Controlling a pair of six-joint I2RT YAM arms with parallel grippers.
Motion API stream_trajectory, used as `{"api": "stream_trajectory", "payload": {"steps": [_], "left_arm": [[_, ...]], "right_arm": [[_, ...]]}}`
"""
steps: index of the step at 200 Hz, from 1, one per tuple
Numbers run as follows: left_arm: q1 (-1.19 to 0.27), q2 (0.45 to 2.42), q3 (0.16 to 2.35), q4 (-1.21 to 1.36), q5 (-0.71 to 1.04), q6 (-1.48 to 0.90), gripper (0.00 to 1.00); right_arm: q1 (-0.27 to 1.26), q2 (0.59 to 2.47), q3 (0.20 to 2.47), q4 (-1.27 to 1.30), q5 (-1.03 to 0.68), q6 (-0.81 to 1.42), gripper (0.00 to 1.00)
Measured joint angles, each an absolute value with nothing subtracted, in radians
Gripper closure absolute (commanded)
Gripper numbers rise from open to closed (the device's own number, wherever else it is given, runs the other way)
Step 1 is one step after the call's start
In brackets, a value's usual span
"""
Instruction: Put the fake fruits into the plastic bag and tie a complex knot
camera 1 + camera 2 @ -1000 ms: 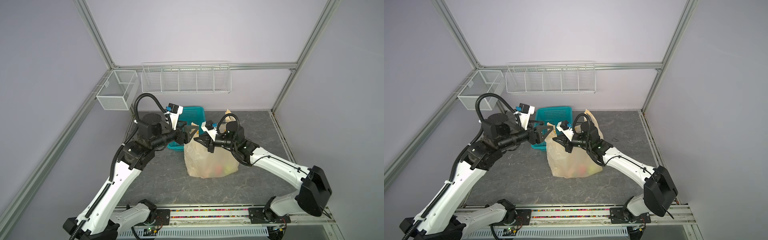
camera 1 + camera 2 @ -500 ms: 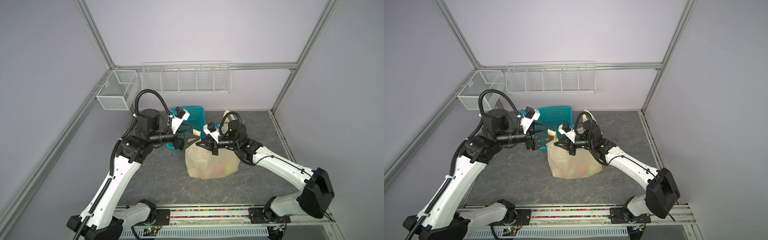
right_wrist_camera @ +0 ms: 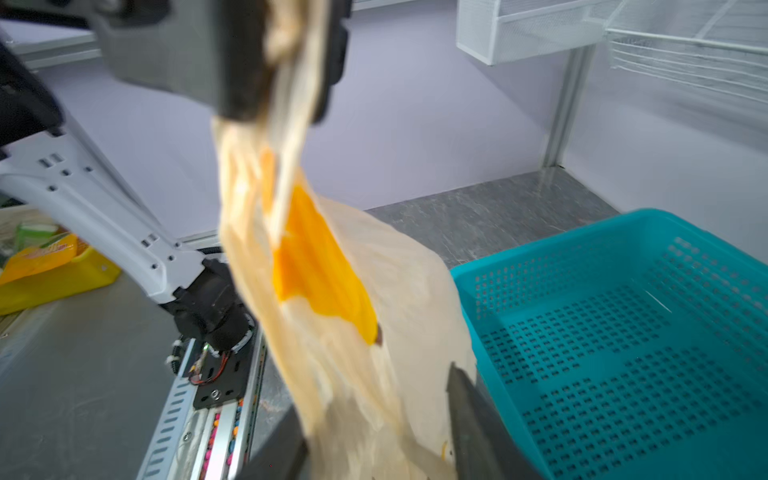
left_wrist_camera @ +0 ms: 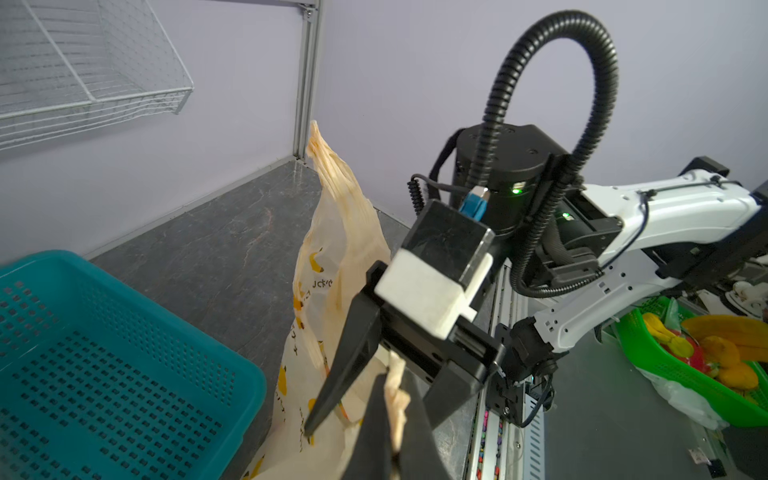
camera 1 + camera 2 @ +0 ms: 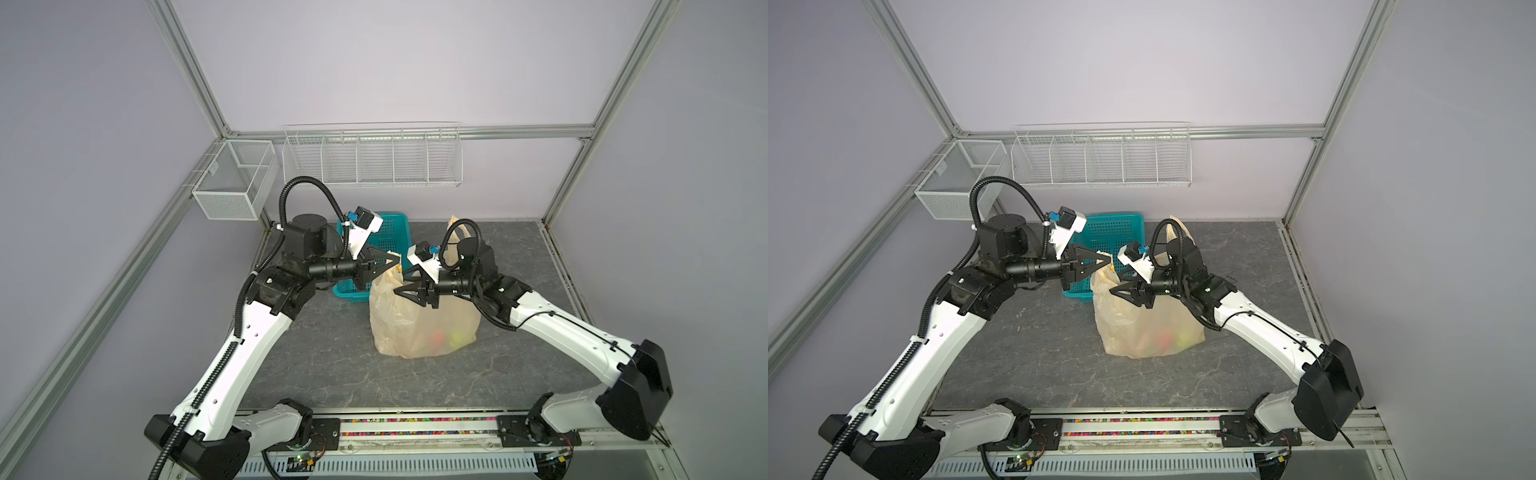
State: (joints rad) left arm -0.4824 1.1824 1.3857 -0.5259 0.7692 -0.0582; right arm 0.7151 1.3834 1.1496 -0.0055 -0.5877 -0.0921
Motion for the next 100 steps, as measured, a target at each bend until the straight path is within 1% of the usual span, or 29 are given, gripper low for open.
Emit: {"api": "stream_trajectory", "payload": {"steps": [7, 14, 31, 56, 100], "left_arm": [[-0.482, 1.171, 1.364, -0.495, 0.755, -0.099, 1.00], [-0.482, 1.161, 1.343, -0.467, 0.744, -0.138, 1.00], [-0.482, 1.142, 1.304, -0.409, 0.717, -0.226, 1.00], [-0.482, 1.135, 1.286, -0.364, 0.676, -0.321, 1.00], [-0.482, 1.132, 1.273, -0.324, 0.650, -0.417, 1.00]], "right_arm": [[0.716, 1.352, 1.134, -0.003, -0.544, -0.091, 0.24], [0.721, 1.320, 1.116, 0.005, -0.505, -0.083, 0.20], [0.762, 1.251, 1.070, 0.059, -0.399, -0.062, 0.15], [0.865, 1.238, 1.032, 0.168, -0.257, -0.060, 0.12], [0.980, 1.338, 1.027, 0.321, 0.002, -0.076, 0.09]]}}
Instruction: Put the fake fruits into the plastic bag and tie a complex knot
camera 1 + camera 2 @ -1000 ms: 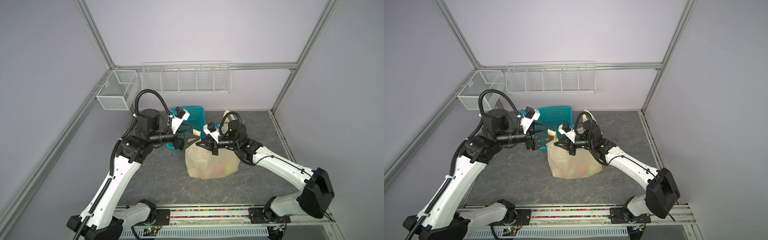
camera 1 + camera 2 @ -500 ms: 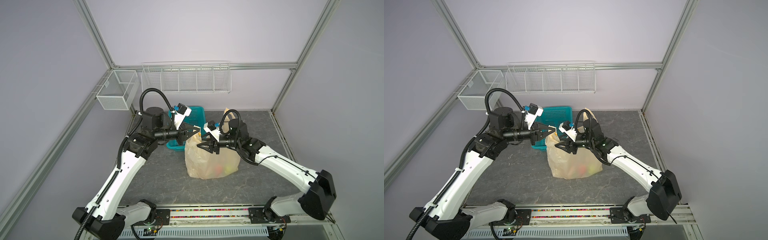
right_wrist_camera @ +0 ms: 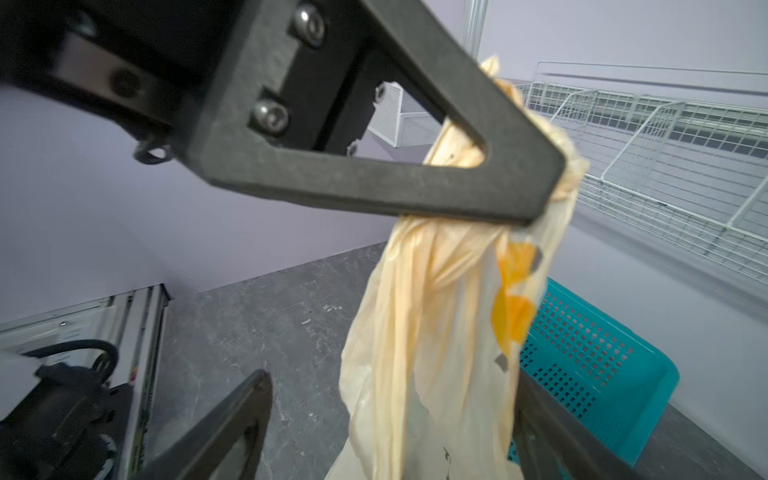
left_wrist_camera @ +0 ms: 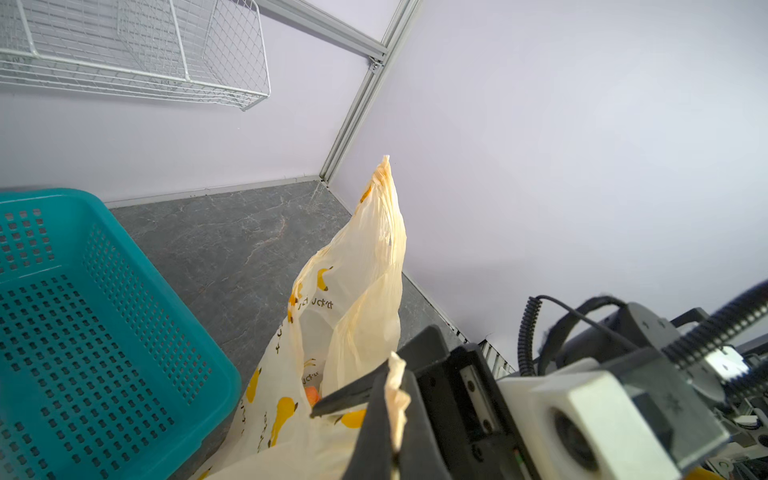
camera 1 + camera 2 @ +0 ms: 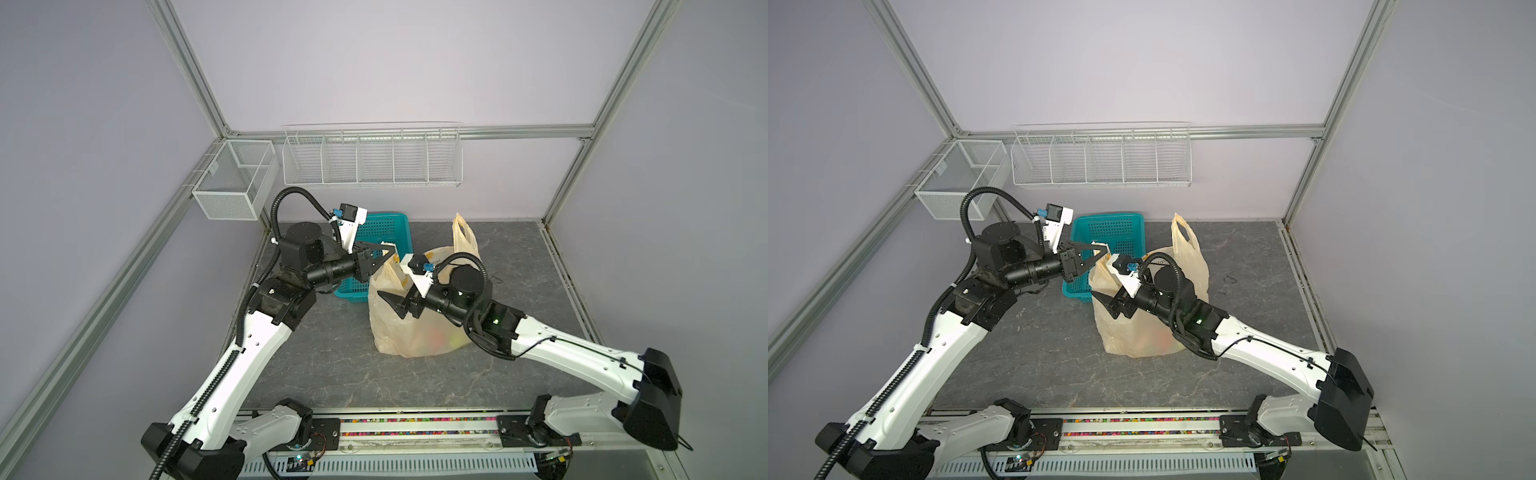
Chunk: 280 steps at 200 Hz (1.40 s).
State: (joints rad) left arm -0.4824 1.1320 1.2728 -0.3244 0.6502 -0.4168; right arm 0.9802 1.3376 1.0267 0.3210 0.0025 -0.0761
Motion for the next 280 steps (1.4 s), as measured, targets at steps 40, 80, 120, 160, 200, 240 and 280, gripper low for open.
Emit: {"api": "stream_trajectory", "payload": {"steps": [40, 80, 120, 160, 200, 240, 280], "left_arm": [[-0.482, 1.125, 1.253, -0.292, 0.647, -0.493, 1.00], [-0.482, 1.103, 1.238, -0.257, 0.632, -0.582, 1.00], [-0.479, 1.102, 1.228, -0.237, 0.611, -0.651, 1.00], [-0.478, 1.102, 1.226, -0.258, 0.591, -0.674, 1.00], [-0.478, 1.105, 1.227, -0.296, 0.580, -0.668, 1.00], [-0.478, 1.109, 1.233, -0.303, 0.564, -0.665, 1.00], [-0.478, 1.109, 1.233, -0.303, 0.551, -0.666, 1.00]], "right_arm": [[1.037, 1.439, 1.049, 0.456, 0.159, -0.094, 0.17], [1.057, 1.523, 1.054, 0.604, 0.325, -0.104, 0.30], [1.056, 1.596, 1.059, 0.715, 0.462, -0.111, 0.57], [1.056, 1.603, 0.934, 0.794, 0.512, -0.111, 0.73], [1.055, 1.599, 0.863, 0.788, 0.493, -0.104, 0.72], [1.044, 1.555, 0.868, 0.717, 0.445, -0.099, 0.29], [1.063, 1.521, 0.936, 0.685, 0.412, -0.126, 0.14]]}}
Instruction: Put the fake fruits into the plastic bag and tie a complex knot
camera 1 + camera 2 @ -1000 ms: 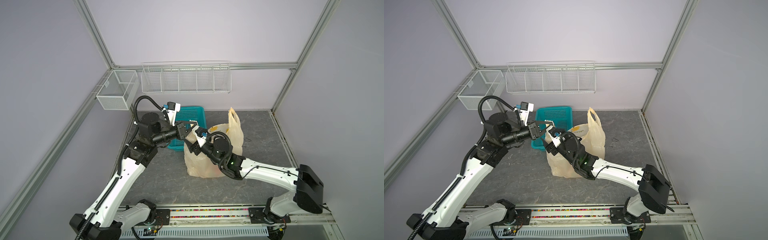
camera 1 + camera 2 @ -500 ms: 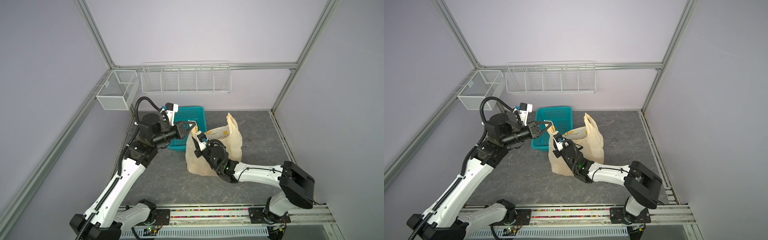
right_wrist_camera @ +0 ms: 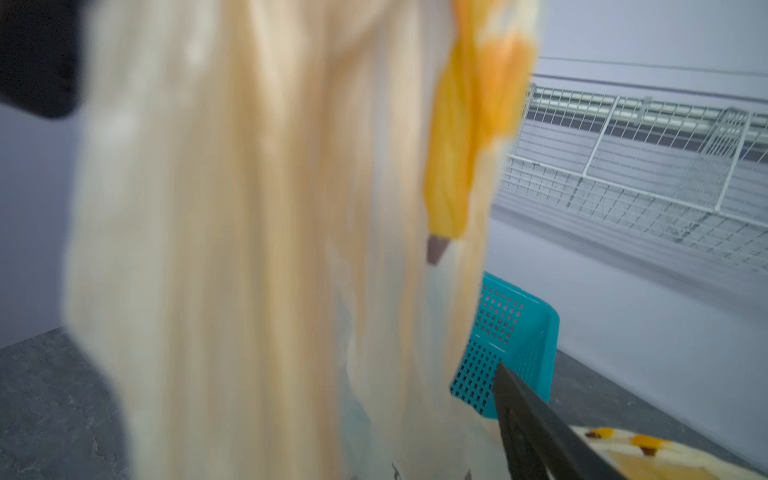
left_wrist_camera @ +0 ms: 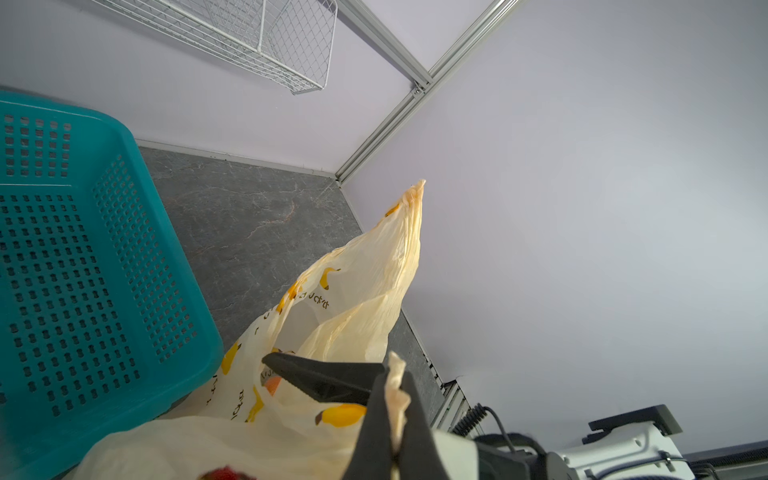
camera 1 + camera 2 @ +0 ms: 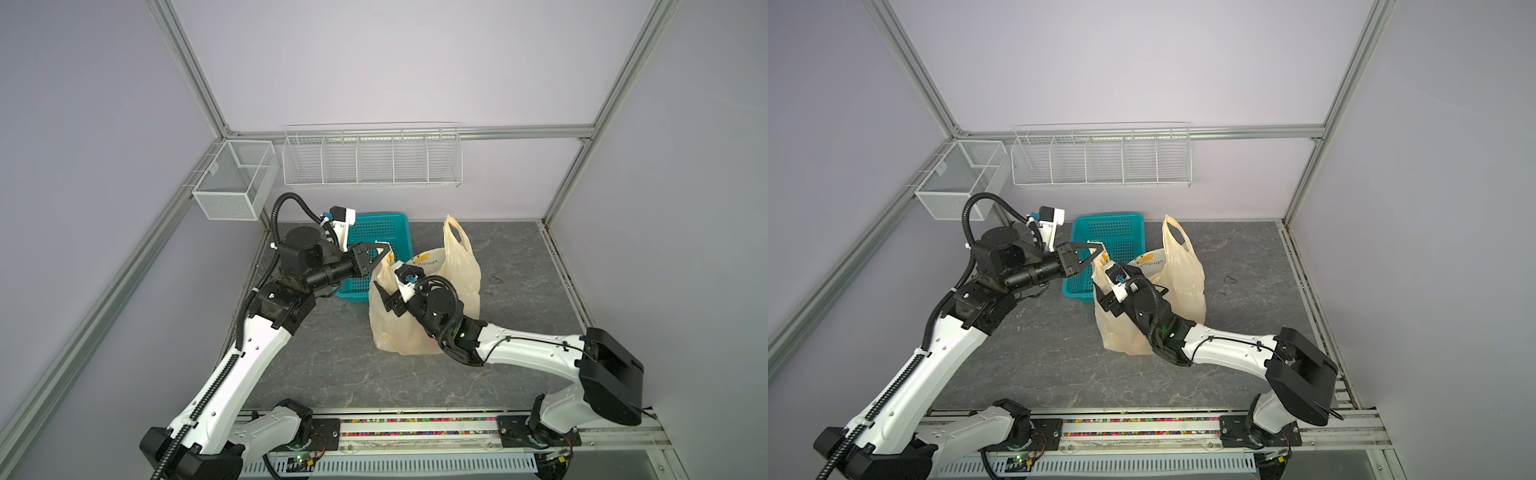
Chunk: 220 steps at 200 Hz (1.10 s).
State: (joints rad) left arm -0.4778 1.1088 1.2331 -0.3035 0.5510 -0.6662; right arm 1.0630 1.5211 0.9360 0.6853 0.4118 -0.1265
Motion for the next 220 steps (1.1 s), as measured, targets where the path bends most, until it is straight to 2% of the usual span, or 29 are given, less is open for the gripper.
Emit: {"api": "stream_trajectory", "payload": {"steps": [39, 83, 124, 184, 194, 220], "left_arm": [[-0.478, 1.109, 1.233, -0.294, 0.545, -0.688, 1.00], [-0.478, 1.103, 1.226, -0.245, 0.537, -0.751, 1.00], [-0.478, 1.082, 1.215, -0.229, 0.500, -0.801, 1.00], [-0.479, 1.073, 1.211, -0.307, 0.459, -0.818, 1.00], [-0.480, 1.073, 1.211, -0.323, 0.455, -0.815, 1.00], [-0.480, 1.073, 1.212, -0.340, 0.442, -0.791, 1.00]], "right_arm": [[1.075, 1.529, 1.018, 0.708, 0.435, -0.136, 0.15], [1.077, 1.612, 1.075, 0.810, 0.514, -0.146, 0.27], [1.084, 1.704, 1.079, 0.925, 0.649, -0.163, 0.52], [1.092, 1.740, 0.962, 1.090, 0.722, -0.155, 0.78], [1.092, 1.740, 0.946, 1.095, 0.710, -0.150, 0.77], [1.084, 1.738, 0.940, 1.030, 0.666, -0.115, 0.66]]}}
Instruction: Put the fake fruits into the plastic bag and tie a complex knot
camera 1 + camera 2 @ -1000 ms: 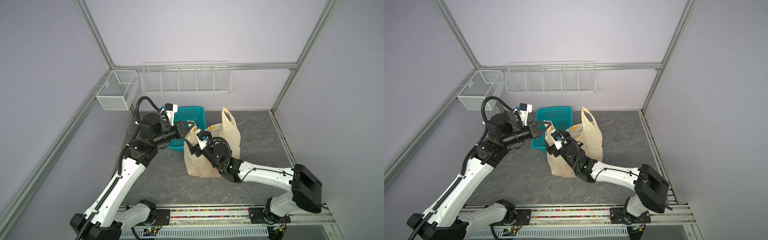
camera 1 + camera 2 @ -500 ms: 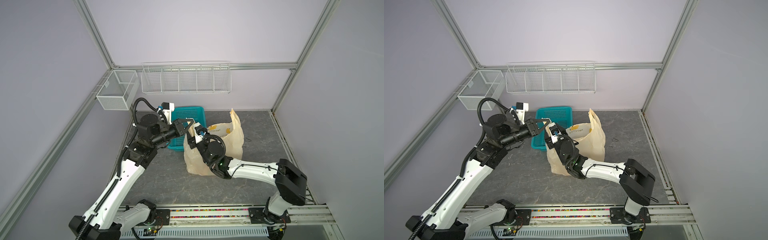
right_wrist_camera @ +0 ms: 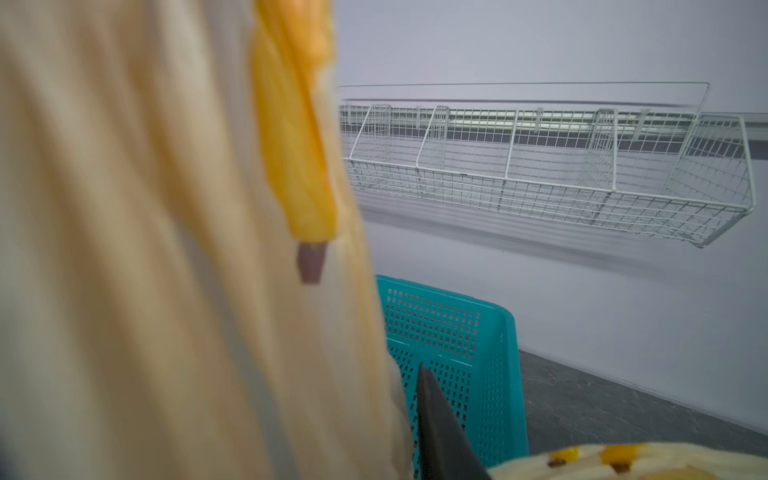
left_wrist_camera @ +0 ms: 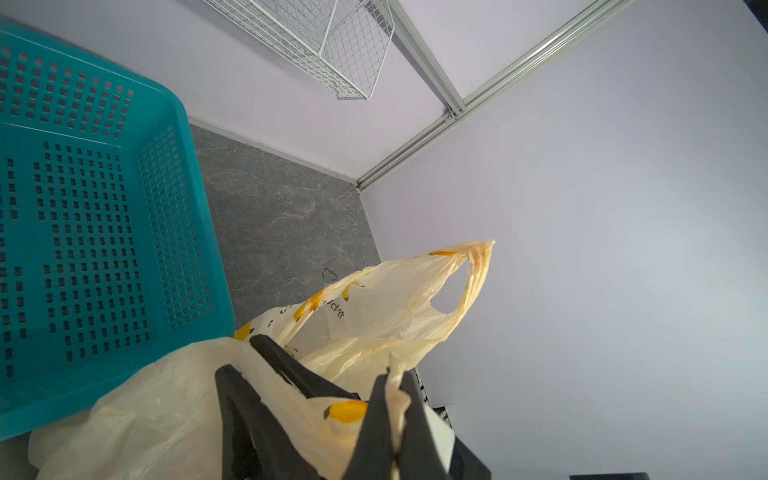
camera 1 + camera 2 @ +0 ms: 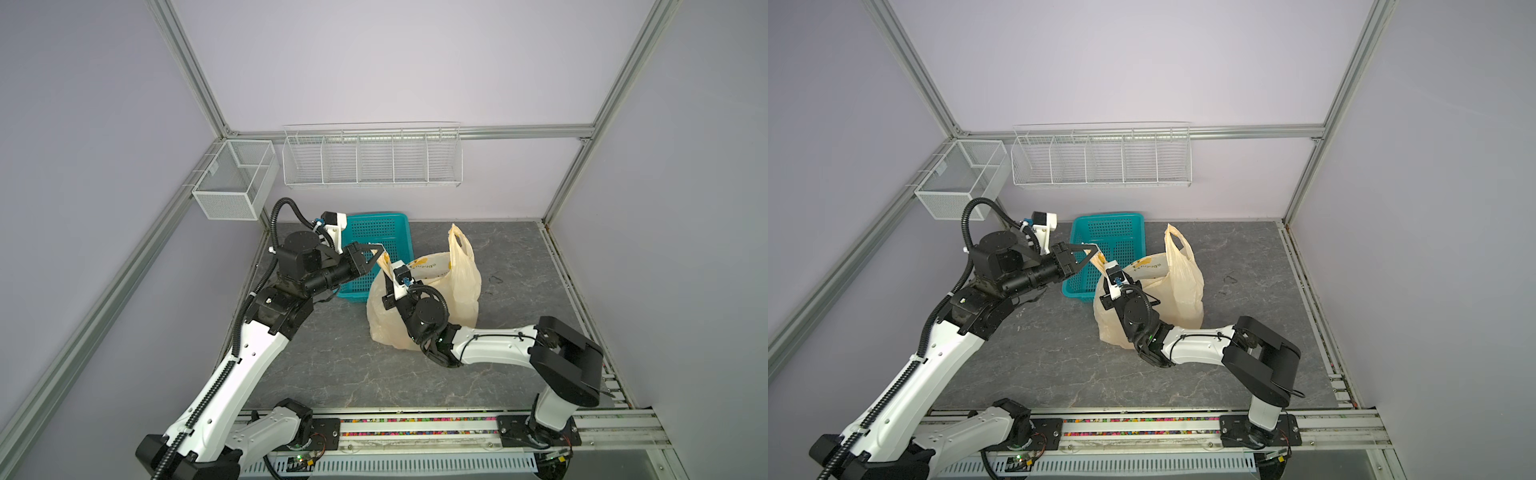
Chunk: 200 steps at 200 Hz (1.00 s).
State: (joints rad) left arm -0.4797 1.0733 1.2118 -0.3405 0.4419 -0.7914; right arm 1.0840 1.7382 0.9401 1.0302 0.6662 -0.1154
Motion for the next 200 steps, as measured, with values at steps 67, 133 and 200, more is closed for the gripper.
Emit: {"api": "stream_trajectory", "payload": {"steps": [67, 133, 200], "left_arm": [[-0.479, 1.095, 1.240, -0.343, 0.471, -0.757, 1.00], [-0.478, 1.123, 1.271, -0.353, 0.504, -0.720, 1.00], [-0.478, 1.158, 1.340, -0.359, 0.546, -0.640, 1.00]], "right_arm": [[1.000, 1.721, 0.928, 0.885, 0.468, -0.030, 0.54], [0.957, 1.684, 0.914, 0.815, 0.307, -0.022, 0.57], [0.867, 1.497, 0.911, 0.549, 0.014, -0.061, 0.17]]}}
